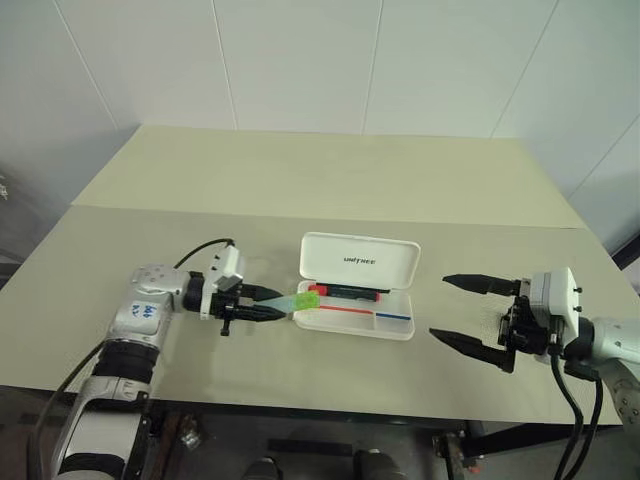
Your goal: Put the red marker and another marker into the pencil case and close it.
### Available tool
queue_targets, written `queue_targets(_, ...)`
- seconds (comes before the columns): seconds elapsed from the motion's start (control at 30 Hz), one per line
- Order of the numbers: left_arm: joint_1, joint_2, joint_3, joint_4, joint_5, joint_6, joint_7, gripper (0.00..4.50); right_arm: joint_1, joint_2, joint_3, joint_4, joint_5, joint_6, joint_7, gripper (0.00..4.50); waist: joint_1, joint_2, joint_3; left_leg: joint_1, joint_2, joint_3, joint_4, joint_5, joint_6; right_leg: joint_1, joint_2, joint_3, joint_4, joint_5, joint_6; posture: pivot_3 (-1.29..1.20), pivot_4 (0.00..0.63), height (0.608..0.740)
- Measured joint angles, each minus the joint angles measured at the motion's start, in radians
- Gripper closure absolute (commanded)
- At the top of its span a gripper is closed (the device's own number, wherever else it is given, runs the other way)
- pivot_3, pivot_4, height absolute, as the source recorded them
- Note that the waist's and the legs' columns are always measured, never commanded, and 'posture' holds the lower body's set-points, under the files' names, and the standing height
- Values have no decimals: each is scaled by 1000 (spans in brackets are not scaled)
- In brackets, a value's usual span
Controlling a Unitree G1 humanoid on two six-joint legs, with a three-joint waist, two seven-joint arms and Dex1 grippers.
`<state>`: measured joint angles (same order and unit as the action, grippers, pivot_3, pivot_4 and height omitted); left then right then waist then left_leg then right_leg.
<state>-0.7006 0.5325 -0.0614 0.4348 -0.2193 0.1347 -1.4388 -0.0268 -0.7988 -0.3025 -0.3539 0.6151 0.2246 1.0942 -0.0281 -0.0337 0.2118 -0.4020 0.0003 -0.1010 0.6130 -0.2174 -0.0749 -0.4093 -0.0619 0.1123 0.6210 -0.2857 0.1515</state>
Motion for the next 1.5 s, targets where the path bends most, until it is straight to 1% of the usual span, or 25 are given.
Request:
queue_targets(0.1,-61,-25,-48,32,32,-23,21,3378,29,2,-10,-27,0,0,-18,0,0,0,0,0,0,0,0,0,0,0,0,0,0,0,0,0,150,740)
queue_targets(0.27,-162,-76,-108,138,85,-77,40,3378,92,23,-27,-79,1,0,-56,0,-2,0,0,0,-1,0,0,0,0,0,0,0,-1,0,0,0,150,740)
queue_targets(0.43,-212,-118,-148,200,108,-102,27,3378,133,39,-38,-123,2,0,-96,0,-1,0,0,0,-1,0,0,0,0,0,0,0,-1,0,0,0,150,740)
queue_targets(0.8,-220,-160,-194,211,145,-83,22,3378,188,60,-58,-189,3,0,-152,0,-1,0,0,0,-1,0,0,0,0,0,0,1,-1,0,0,0,150,740)
queue_targets(0.9,-221,-165,-194,216,147,-82,27,3378,192,60,-59,-193,3,0,-160,0,-1,0,0,0,-1,0,0,0,0,0,0,1,-1,-1,-2,0,150,740)
queue_targets(1.2,-235,-182,-217,257,170,-72,27,3378,189,60,-60,-194,3,0,-175,0,0,-1,0,-1,-1,0,0,0,0,0,0,1,-1,-1,-2,0,150,740)
queue_targets(1.27,-242,-185,-223,269,172,-73,23,2633,188,60,-60,-194,3,0,-176,0,-1,-1,0,0,-1,0,0,0,0,0,0,1,-1,-1,-2,0,150,740)
queue_targets(1.3,-251,-187,-226,279,173,-73,17,2371,187,60,-60,-194,3,0,-177,0,0,-1,0,0,-1,0,0,0,0,0,0,1,-1,-1,-2,0,150,740)
queue_targets(1.5,-276,-217,-229,285,173,-64,3,416,174,60,-60,-194,3,0,-184,0,-1,-1,0,-1,-1,0,0,0,0,0,0,1,-2,-2,-4,0,150,740)
